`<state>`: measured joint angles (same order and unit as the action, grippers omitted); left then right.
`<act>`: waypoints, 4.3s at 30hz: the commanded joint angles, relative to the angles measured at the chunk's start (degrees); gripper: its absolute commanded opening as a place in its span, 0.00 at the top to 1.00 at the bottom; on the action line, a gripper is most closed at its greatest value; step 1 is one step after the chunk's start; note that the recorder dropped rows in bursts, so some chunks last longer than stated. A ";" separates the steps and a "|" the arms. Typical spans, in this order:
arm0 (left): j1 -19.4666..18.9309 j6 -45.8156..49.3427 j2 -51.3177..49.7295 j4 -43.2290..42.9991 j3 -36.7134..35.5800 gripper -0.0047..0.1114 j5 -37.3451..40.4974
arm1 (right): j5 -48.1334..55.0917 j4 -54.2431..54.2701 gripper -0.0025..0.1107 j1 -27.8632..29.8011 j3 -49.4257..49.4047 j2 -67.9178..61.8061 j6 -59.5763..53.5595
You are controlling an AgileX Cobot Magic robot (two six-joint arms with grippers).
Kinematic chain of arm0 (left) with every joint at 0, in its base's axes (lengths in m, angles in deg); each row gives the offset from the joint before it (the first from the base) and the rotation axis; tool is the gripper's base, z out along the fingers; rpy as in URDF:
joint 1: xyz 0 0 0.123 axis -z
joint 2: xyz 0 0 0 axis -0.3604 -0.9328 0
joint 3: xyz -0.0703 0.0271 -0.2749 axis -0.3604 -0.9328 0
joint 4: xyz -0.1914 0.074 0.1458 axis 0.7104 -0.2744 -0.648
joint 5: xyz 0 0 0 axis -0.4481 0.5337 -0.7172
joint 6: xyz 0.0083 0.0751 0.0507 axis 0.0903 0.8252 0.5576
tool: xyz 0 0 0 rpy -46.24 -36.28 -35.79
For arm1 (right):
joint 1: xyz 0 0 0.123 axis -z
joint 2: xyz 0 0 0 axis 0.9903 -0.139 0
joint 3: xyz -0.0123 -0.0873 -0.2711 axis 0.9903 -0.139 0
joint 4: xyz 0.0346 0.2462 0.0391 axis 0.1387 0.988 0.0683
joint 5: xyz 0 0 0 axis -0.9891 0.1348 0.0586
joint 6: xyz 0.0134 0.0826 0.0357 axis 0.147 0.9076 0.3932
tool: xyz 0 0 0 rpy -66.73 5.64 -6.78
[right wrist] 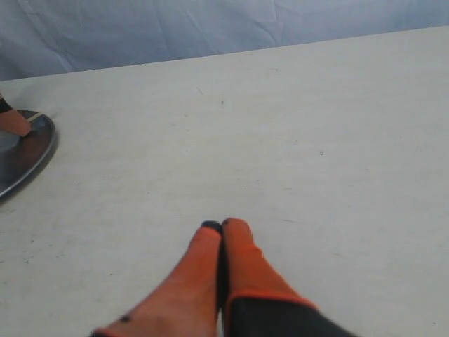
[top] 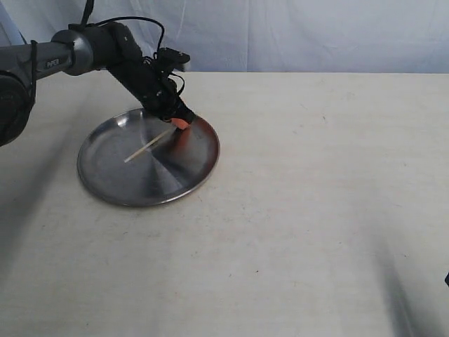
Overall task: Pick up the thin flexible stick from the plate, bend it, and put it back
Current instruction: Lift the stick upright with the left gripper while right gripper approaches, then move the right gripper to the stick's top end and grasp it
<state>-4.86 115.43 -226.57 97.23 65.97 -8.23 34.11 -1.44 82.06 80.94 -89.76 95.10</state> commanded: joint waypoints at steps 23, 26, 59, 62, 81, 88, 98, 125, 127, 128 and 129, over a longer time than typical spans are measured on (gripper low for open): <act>-2.43 6.98 33.14 26.96 -26.67 0.96 5.33 | -0.41 -5.42 0.99 -0.05 -0.09 0.33 -0.61; -2.53 14.74 37.92 38.60 -34.16 0.96 5.03 | -0.41 -4.88 0.99 -0.05 -0.09 0.33 -0.37; 3.26 41.29 48.48 73.07 -61.25 0.96 19.76 | 27.84 91.93 0.70 -0.13 13.65 -19.93 -53.06; 5.07 41.29 48.48 73.07 -59.06 0.96 19.76 | 32.28 95.91 0.57 -0.13 16.21 -29.07 -61.20; 5.55 40.15 48.48 66.44 -56.95 0.96 19.76 | 33.49 98.02 0.55 -0.13 32.34 -48.83 -74.72; 5.55 40.00 48.48 65.18 -56.95 0.96 19.76 | 32.51 98.02 0.55 -0.13 35.18 -49.64 -72.79; 8.08 40.10 48.48 64.38 -56.95 0.96 19.76 | 35.80 98.02 0.55 -0.22 35.69 -52.75 -72.13; 10.30 41.48 48.48 65.63 -56.95 0.96 19.76 | 41.18 98.02 0.55 -0.22 35.69 -53.45 -77.26; 10.30 41.82 48.48 65.63 -56.95 0.96 19.76 | 41.53 98.02 0.55 -0.22 35.69 -53.45 -77.69; 10.30 41.85 48.48 65.79 -56.95 0.96 19.76 | 41.53 98.02 0.55 -0.22 35.69 -53.45 -77.77; 10.30 41.85 48.48 65.79 -56.95 0.96 19.76 | 41.67 98.02 0.55 -0.22 35.69 -53.45 -78.04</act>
<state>5.08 156.79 -178.54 161.71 8.69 10.98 74.98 96.22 81.96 116.24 -143.16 18.40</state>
